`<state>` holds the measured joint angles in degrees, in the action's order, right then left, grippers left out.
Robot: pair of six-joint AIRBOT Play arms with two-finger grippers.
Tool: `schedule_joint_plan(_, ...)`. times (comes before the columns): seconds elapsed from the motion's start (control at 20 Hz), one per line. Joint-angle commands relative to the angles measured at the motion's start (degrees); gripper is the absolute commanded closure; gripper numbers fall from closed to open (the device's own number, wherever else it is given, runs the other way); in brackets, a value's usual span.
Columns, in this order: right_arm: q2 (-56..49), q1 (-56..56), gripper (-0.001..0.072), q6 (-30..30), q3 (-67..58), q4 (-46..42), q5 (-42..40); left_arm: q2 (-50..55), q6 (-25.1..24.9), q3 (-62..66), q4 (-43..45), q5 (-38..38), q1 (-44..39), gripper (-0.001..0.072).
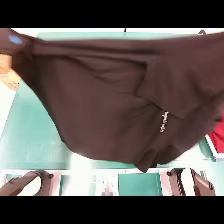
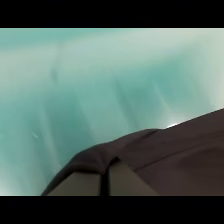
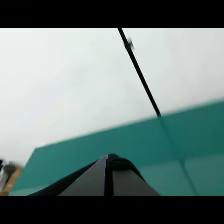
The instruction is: Fold the shirts.
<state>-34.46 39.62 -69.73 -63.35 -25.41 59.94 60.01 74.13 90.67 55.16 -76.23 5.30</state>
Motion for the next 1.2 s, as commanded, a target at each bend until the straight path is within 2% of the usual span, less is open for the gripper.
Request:
schedule_joint_plan(0.0, -6.01, -4.98, 0.0698, 8.33, 16.46, 0.5, -8.57, 10.67, -5.44, -11.13, -1.53, 10.84, -2.91, 0.068)
schedule_joint_plan(0.15, -19.21, -11.28, 0.0699, 12.09, 19.08, 1.2, -18.86, 24.24, -6.93, -10.45, -1.6, 20.17, -6.71, 0.0681)
schedule_joint_plan(0.25, -29.99, -13.66, 0.0698, 15.61, 16.28, 5.57, -22.73, 31.47, -6.84, -8.07, -1.62, 26.27, -8.28, 0.0681)
schedule_joint_plan(0.35, -41.18, -14.78, 0.0698, 18.34, 10.58, 9.92, -23.04, 36.68, -6.67, -5.29, -2.73, 30.91, -9.07, 0.0681)
schedule_joint_plan(0.6, -61.44, -16.41, 0.0698, 18.36, -7.72, 11.96, -19.93, 40.81, -6.73, -1.92, -4.48, 43.25, -9.07, 0.068)
schedule_joint_plan(0.9, -68.74, -18.6, 0.0698, 17.73, -23.52, 11.91, -20.06, 41.07, -7.17, 0.04, -4.63, 49.81, -9.07, 0.0681)
schedule_joint_plan(1.15, -69.4, -18.73, 0.0698, 17.7, -24.98, 9.14, -20.37, 41.07, -7.17, -0.02, -4.48, 47.54, -9.07, 0.068)
